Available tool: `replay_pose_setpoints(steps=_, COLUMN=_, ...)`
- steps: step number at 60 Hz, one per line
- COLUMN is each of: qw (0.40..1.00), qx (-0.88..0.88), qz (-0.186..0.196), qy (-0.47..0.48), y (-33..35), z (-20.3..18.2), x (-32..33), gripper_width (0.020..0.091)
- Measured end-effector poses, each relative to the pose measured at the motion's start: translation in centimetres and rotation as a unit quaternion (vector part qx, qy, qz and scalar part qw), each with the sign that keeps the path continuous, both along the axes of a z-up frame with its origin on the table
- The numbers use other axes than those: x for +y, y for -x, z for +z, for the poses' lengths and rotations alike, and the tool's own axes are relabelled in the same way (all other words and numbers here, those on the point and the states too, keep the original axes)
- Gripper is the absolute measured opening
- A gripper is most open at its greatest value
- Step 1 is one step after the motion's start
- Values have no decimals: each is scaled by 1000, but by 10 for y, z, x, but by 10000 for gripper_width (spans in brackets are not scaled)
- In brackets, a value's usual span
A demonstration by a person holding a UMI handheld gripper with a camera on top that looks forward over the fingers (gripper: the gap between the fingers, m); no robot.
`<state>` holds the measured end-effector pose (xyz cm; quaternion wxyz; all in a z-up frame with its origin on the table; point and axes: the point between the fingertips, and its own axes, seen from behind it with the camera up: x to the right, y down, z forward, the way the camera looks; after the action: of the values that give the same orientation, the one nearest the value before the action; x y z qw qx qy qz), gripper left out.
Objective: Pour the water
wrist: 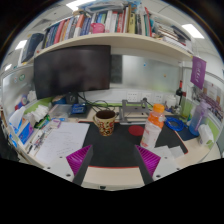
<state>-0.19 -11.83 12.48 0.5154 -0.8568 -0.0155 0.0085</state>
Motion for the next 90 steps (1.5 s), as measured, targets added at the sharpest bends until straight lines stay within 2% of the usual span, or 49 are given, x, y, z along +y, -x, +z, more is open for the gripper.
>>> replay_pose_setpoints(steps=5, qw=999, qx=2, qz=-50, qy=3, y=-55, z=-19, x=12, gripper_width=853)
replay_pose_setpoints(steps=9, qw=997, qx=2, qz=-74, qy=-5, y=-89, z=-25, x=26, gripper_width=853)
replay_pose_setpoints(steps=21, qw=994, qx=-3, qz=-94, qy=-54, y=-149, z=-23, x=84, gripper_width=854)
replay_pose_setpoints(steps=28, qw=994, qx=-20, qz=-77, qy=-71, y=-159, z=-23, x=116, gripper_width=851)
replay_pose_setpoints(steps=31, qw=994, qx=-25, qz=-67, qy=-77, y=-159, z=-24, x=127, gripper_width=830)
replay_pose_setpoints(steps=33, qw=995, qx=-24, qz=-61, qy=-79, y=-158, z=-25, x=133, gripper_width=790)
replay_pose_setpoints(steps=39, qw=995, qx=-26, qz=-49, qy=-87, y=-154, z=-31, x=147, gripper_width=604)
replay_pose_setpoints(steps=50, qw=992, qx=-20, qz=-48, qy=-111, y=-154, z=-28, x=153, gripper_width=529)
replay_pose_setpoints(steps=62, qw=990, qx=-29, qz=-53, qy=-129, y=-156, z=-28, x=153, gripper_width=384)
replay_pose_setpoints(steps=79, qw=988, qx=-101, qz=-37, qy=-115, y=-162, z=-16, x=158, gripper_width=378)
replay_pose_setpoints(steps=90, qw=962, qx=-260, qz=31, qy=-82, y=-176, z=3, x=183, gripper_width=376)
